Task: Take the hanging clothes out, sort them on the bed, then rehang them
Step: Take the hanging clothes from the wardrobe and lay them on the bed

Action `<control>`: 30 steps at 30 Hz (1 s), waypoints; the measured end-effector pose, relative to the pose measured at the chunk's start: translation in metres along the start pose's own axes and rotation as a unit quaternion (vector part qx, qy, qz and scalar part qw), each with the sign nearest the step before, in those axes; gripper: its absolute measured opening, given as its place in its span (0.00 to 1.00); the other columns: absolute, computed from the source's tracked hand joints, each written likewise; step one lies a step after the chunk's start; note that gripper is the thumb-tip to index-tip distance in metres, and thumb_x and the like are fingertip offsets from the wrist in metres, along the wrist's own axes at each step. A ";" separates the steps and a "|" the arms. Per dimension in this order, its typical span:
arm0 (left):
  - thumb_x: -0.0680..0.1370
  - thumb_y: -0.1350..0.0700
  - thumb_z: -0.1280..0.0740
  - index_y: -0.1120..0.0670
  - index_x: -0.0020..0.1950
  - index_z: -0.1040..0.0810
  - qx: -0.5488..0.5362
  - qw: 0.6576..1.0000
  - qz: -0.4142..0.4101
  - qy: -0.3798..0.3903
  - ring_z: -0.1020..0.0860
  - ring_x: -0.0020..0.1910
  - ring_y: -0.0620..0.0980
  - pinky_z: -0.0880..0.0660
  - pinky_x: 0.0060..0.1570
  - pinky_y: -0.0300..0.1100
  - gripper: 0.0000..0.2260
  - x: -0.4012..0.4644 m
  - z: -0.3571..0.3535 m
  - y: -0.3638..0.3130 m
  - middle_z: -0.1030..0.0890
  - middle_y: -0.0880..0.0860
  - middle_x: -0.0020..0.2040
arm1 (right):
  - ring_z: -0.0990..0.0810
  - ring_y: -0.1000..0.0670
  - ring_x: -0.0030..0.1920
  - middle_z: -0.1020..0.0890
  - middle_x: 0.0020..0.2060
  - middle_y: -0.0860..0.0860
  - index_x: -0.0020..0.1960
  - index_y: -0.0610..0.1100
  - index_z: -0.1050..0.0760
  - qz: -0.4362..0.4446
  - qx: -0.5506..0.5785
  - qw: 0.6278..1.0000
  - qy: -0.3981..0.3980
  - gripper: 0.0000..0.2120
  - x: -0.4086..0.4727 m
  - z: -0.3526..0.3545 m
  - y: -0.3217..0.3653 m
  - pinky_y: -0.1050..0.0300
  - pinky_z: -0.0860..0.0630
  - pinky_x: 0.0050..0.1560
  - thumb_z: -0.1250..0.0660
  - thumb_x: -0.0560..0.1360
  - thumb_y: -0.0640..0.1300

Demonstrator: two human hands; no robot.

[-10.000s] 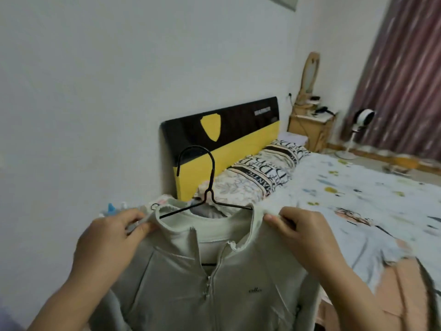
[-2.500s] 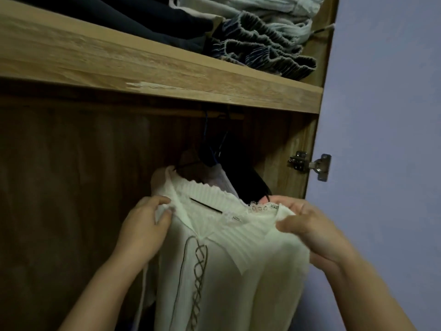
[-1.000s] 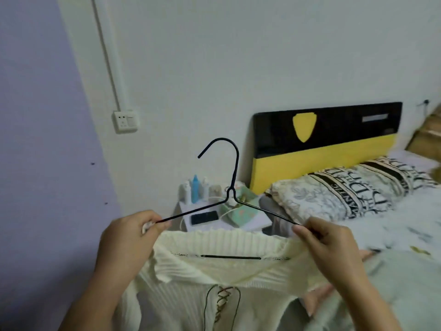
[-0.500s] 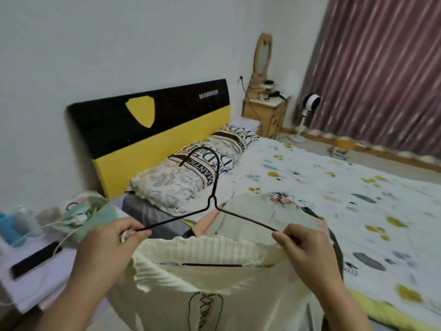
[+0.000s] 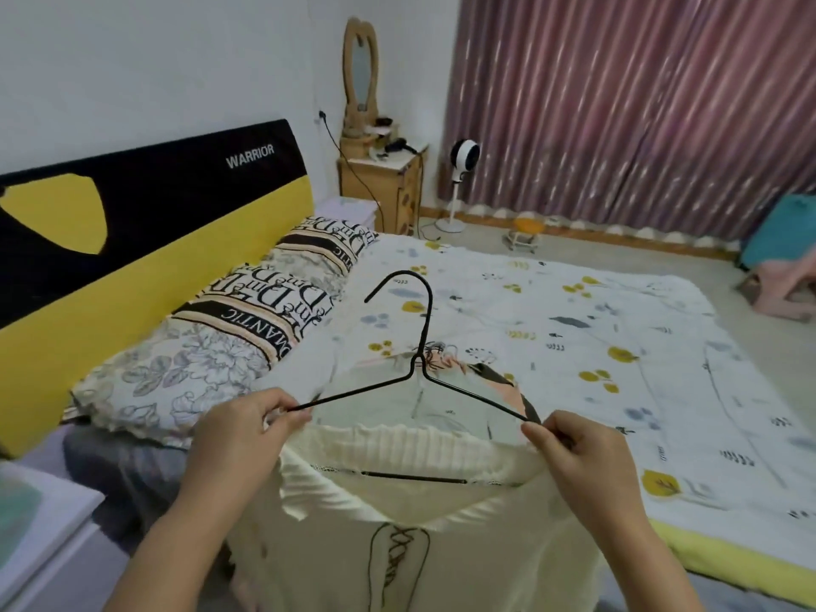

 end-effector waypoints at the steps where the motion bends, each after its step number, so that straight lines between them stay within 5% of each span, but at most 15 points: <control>1: 0.72 0.56 0.29 0.50 0.37 0.20 0.003 1.000 -0.011 0.010 0.26 0.33 0.46 0.32 0.35 0.38 0.04 0.016 -0.008 0.001 0.21 0.48 0.32 | 0.28 0.57 0.32 0.27 0.22 0.60 0.24 0.52 0.35 -0.011 -0.006 1.000 -0.006 0.21 0.010 -0.005 -0.003 0.56 0.41 0.28 0.29 0.72 0.45; 7: 0.74 0.57 0.31 0.53 0.41 0.18 -0.009 0.998 -0.036 0.054 0.27 0.33 0.42 0.31 0.34 0.38 0.04 0.121 -0.060 0.020 0.24 0.42 0.31 | 0.33 0.53 0.25 0.29 0.20 0.54 0.26 0.49 0.34 -0.082 -0.052 0.995 -0.033 0.20 0.075 -0.045 -0.010 0.58 0.41 0.27 0.30 0.72 0.47; 11: 0.75 0.56 0.32 0.53 0.40 0.18 -0.017 0.997 -0.041 0.069 0.26 0.33 0.45 0.33 0.31 0.37 0.06 0.181 -0.101 0.030 0.23 0.44 0.31 | 0.31 0.53 0.28 0.29 0.22 0.51 0.31 0.42 0.27 -0.120 -0.079 0.989 -0.034 0.15 0.118 -0.072 -0.024 0.58 0.39 0.29 0.32 0.74 0.48; 16: 0.76 0.54 0.33 0.43 0.34 0.23 -0.036 0.994 -0.014 0.102 0.22 0.38 0.50 0.24 0.40 0.46 0.11 0.239 -0.156 0.044 0.19 0.47 0.35 | 0.29 0.49 0.33 0.28 0.25 0.54 0.34 0.47 0.29 -0.148 -0.152 0.977 -0.013 0.14 0.170 -0.102 -0.048 0.55 0.38 0.36 0.35 0.76 0.51; 22: 0.76 0.53 0.35 0.39 0.31 0.27 -0.022 0.992 0.014 0.121 0.21 0.40 0.50 0.23 0.45 0.48 0.14 0.303 -0.221 0.056 0.18 0.46 0.38 | 0.25 0.37 0.55 0.19 0.51 0.41 0.53 0.41 0.22 -0.126 -0.236 0.964 -0.007 0.09 0.227 -0.158 -0.098 0.46 0.32 0.50 0.37 0.77 0.43; 25: 0.77 0.54 0.35 0.43 0.36 0.21 -0.003 0.992 0.032 0.125 0.21 0.42 0.51 0.24 0.46 0.46 0.10 0.331 -0.257 0.061 0.17 0.48 0.40 | 0.44 0.42 0.74 0.41 0.74 0.42 0.74 0.43 0.42 -0.180 -0.243 0.950 0.075 0.24 0.247 -0.194 -0.126 0.45 0.41 0.69 0.43 0.80 0.47; 30: 0.75 0.58 0.33 0.55 0.40 0.17 0.037 0.991 0.055 0.120 0.20 0.44 0.57 0.26 0.47 0.45 0.07 0.376 -0.331 0.081 0.16 0.54 0.39 | 0.53 0.41 0.76 0.56 0.75 0.39 0.76 0.42 0.59 -0.224 -0.211 0.938 0.158 0.32 0.275 -0.256 -0.178 0.49 0.43 0.72 0.45 0.80 0.49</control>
Point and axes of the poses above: each hand's wrist, its own x-axis towards the middle knuckle, its own z-axis out of the back of the hand, y = z × x, the point moved 3 cm from there along x, towards the middle knuckle
